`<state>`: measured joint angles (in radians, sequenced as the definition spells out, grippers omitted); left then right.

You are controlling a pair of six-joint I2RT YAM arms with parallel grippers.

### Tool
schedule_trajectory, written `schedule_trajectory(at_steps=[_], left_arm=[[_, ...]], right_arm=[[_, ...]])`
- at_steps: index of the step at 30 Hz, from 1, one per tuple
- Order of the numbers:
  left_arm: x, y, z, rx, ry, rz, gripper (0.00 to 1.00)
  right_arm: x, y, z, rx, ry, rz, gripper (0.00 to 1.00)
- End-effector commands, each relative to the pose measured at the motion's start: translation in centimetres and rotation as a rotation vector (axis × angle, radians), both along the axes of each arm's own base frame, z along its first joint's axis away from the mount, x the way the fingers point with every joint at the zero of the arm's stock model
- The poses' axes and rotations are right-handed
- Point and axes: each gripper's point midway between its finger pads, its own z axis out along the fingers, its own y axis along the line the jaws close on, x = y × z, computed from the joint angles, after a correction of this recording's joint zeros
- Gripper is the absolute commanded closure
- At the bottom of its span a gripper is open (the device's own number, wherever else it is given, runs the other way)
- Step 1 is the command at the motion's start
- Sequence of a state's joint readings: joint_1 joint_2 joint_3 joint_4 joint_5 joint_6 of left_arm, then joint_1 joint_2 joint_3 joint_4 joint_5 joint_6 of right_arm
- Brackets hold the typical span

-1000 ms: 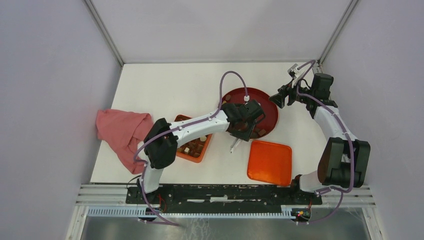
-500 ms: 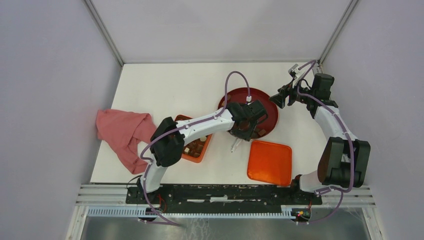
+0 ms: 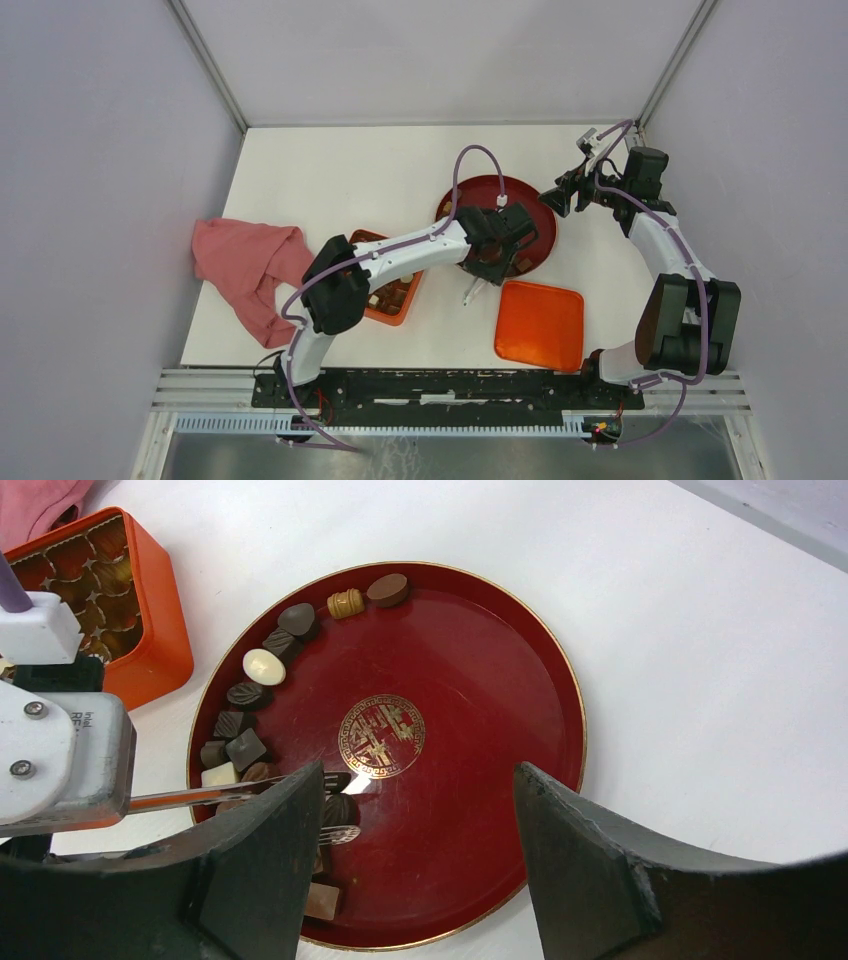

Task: Pack the chocolate
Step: Pick up the fake chocolate from the plate.

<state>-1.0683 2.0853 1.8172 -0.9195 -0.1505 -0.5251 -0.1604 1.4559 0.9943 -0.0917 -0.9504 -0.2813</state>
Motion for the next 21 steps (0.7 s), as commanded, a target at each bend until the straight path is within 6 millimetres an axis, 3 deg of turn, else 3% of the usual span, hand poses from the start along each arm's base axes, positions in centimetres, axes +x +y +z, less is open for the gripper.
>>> schedule_trajectory(at_steps=[1,7,16,18,21], left_arm=[[0.4,-0.6,0.5,0.002,-0.027,-0.036,0.51],[0.5,0.5,-0.4,0.073,-0.032,-0.028,0.51],[0.5,-0.1,-0.2,0.06,-0.019,-0.046,0.55],[0.5,-0.1,0.0,0.065,-0.021,-0.049,0.58],[0.6,0.1,0.1,0.066,-0.019,-0.052,0.77]], right_arm=[[0.0,0.1,0.4,0.016,-0.02,0.018,0.26],[0.0,0.1,0.4,0.018,-0.02,0.02,0.26],[0.0,0.1,0.5,0.02,-0.022,0.021,0.26],[0.0,0.1,0.6,0.02,-0.024,0.02,0.26],[-0.1,0.0,0.7,0.02,-0.028,0.02,0.26]])
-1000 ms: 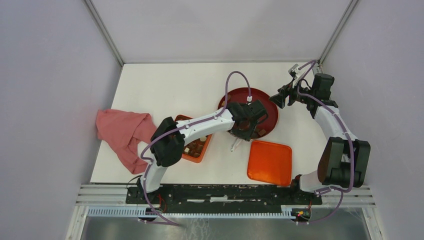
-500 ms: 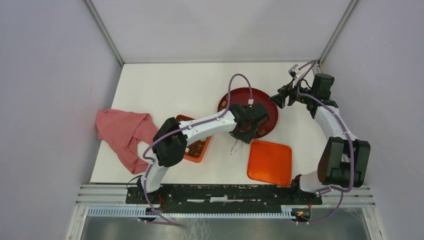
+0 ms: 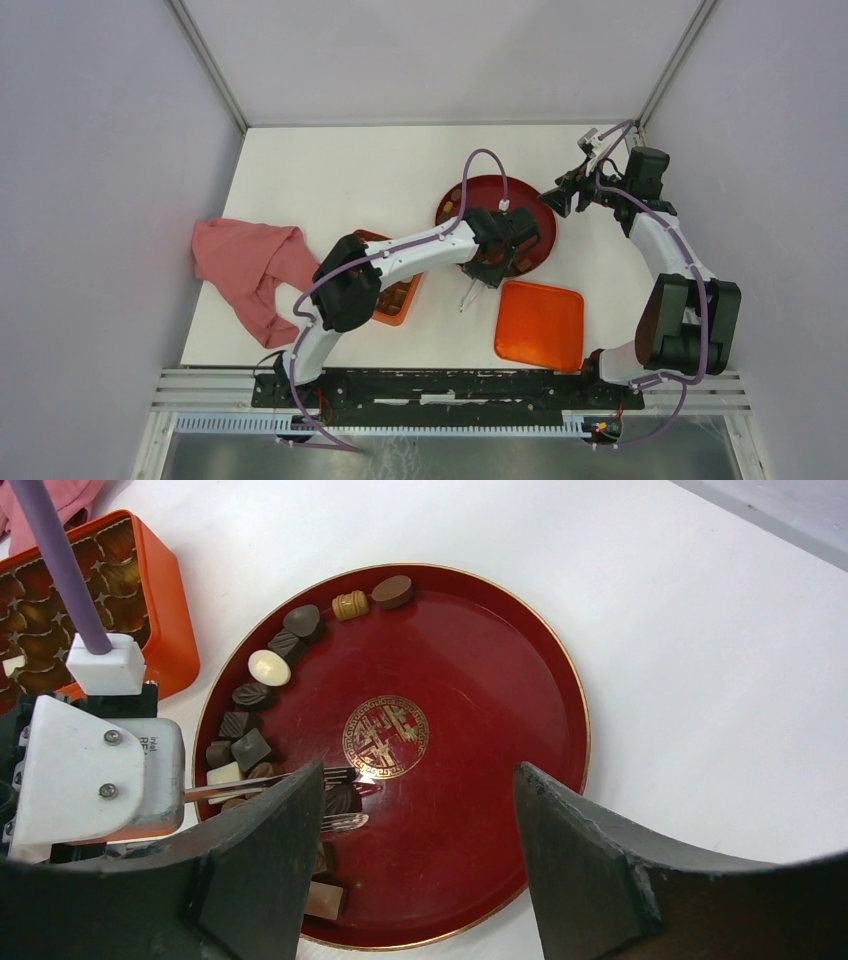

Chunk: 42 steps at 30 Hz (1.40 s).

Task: Pack the chocolate
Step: Pick up the fake chocolate from the plate.

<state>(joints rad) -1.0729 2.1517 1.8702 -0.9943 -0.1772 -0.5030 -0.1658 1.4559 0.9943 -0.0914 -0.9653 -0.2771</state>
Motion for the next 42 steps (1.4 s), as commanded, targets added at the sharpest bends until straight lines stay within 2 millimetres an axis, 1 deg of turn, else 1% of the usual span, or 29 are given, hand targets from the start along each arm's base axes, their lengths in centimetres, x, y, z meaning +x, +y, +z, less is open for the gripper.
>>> schedule_trajectory(at_steps=[1,3,9,13,24,32,36,42], left_arm=[[0.7,-0.8,2.0,-0.036,-0.035,-0.036,0.82],[1.0,-0.7,2.5,-0.044,-0.044,-0.032,0.86],[2.3,0.2,3.5,-0.059,-0.074,-0.01,0.9],[3.0,0.2,4.6,-0.097,-0.095,-0.002,0.93],[3.8,0.8,5.6,-0.12,-0.114,0.012,0.94],[3.8,1.0,6.5,-0.147,-0.124,0.01,0.95],[3.5,1.1,7.2,-0.179,-0.131,0.006,0.95],[2.9,1.9,8.4,-0.224,-0.139,0.012,0.95]], right_arm=[[0.0,0.1,0.6,0.01,-0.028,0.015,0.26],[0.0,0.0,0.5,0.013,-0.026,0.014,0.26],[0.1,-0.1,0.6,0.013,-0.029,0.012,0.26],[0.1,-0.1,0.5,0.014,-0.026,0.01,0.26],[0.1,-0.2,0.4,0.015,-0.023,0.008,0.26],[0.1,-0.2,0.4,0.015,-0.023,0.008,0.26],[0.1,-0.2,0.4,0.016,-0.022,0.008,0.26],[0.1,-0.2,0.3,0.017,-0.022,0.009,0.26]])
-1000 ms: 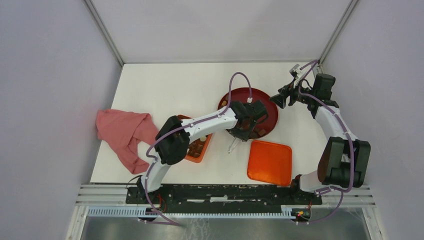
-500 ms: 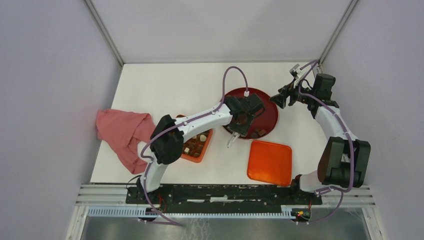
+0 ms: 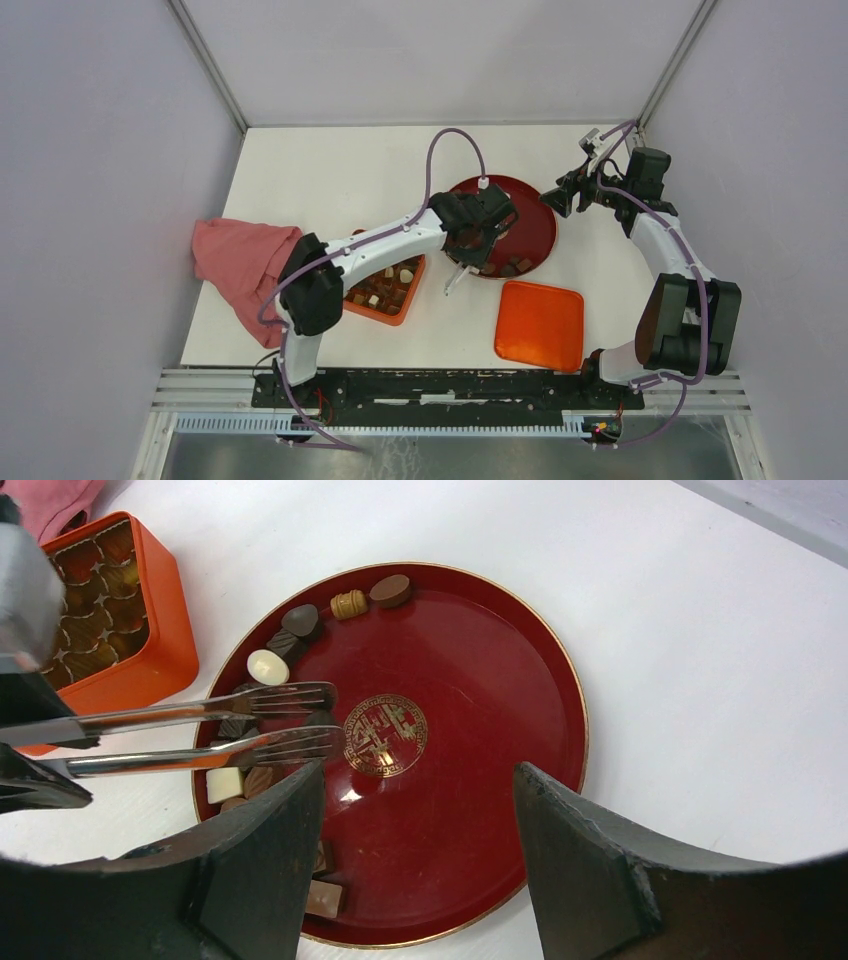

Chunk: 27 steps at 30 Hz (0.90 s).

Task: Pack the chocolate
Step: Pick up the fake chocolate from the plate, then place the fake chocolate in the packing box.

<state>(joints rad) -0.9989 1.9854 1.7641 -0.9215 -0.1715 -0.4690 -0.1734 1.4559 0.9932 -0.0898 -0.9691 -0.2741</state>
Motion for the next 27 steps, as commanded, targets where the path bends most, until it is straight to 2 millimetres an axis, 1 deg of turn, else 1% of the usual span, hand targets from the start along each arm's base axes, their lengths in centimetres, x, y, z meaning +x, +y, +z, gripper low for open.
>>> schedule_trajectory(at_steps=[1,6,9,12,16,27], left_arm=[[0.2,-0.2,4.3,-0.124,-0.072,-0.028,0.95],[-0.5,1.1,5.4,-0.157,-0.072,-0.018,0.95],[-1.3,2.4,6.5,-0.179,-0.077,-0.007,0.95],[-2.6,4.3,6.7,-0.179,-0.066,0.018,0.95],[-4.2,7.6,6.8,-0.148,-0.052,0.069,0.95],[-9.9,15.3,7.2,-0.123,0.013,0.168,0.95]], right_arm=[[0.1,0.1,0.3,0.014,-0.024,0.014,0.26],[0.0,0.1,0.2,0.019,-0.018,0.015,0.26],[0.0,0.1,0.2,0.021,-0.018,0.015,0.26],[0.1,0.1,0.1,0.023,-0.016,0.013,0.26],[0.1,0.2,0.1,0.028,-0.013,0.011,0.26],[0.1,0.2,-0.4,0.033,-0.001,0.008,0.26]])
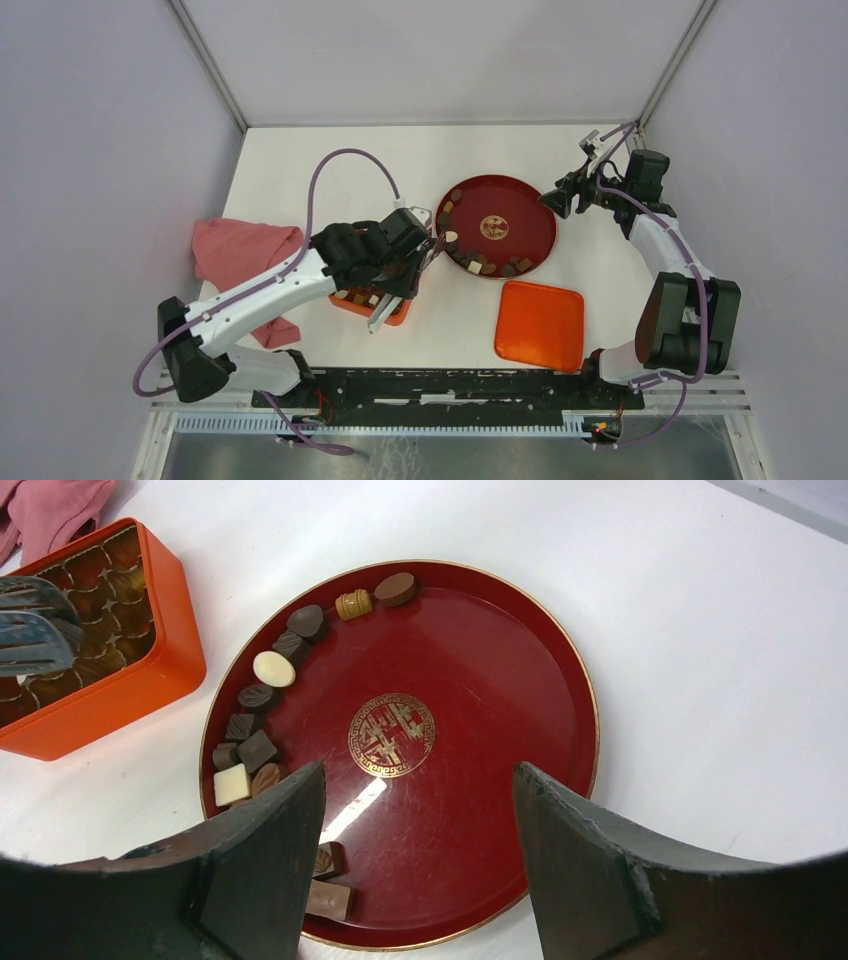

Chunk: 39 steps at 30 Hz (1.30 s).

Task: Pack the chocolate
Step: Place the fake chocolate in the packing box.

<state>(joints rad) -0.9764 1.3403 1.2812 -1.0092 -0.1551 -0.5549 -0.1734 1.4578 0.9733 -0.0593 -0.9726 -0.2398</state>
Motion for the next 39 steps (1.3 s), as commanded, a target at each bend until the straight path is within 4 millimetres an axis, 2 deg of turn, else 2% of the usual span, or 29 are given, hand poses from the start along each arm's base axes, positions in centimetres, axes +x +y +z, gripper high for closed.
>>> schedule_trajectory(at_steps=[1,7,14,23,28,39], left_arm=[[-2.3,3.2,0.9,-0.02,0.03,0.083,0.95],[-4.7,5.7,-1.0,0.009,0.1,0.114,0.94],[-5.3,7.5,-2.3,0.087,0.121,0.163,0.94],[-5.9,7.8,-3.8,0.118,0.158,0.163,0.94],[-6.0,7.8,-3.7,0.11,0.165,0.162,0.93],[-6.8,7.3,-4.6,0.093,0.206,0.142,0.85]], right_arm=[[0.2,0.2,-0.1,0.012,-0.017,0.016,0.26],[0.2,0.5,-0.3,0.009,-0.011,0.022,0.26],[0.2,0.7,-0.3,0.008,-0.012,0.026,0.26],[0.2,0.8,-0.5,0.008,-0.008,0.028,0.26],[0.2,0.8,-0.5,0.007,-0.009,0.028,0.26],[0.1,0.8,-0.4,0.006,-0.011,0.03,0.26]])
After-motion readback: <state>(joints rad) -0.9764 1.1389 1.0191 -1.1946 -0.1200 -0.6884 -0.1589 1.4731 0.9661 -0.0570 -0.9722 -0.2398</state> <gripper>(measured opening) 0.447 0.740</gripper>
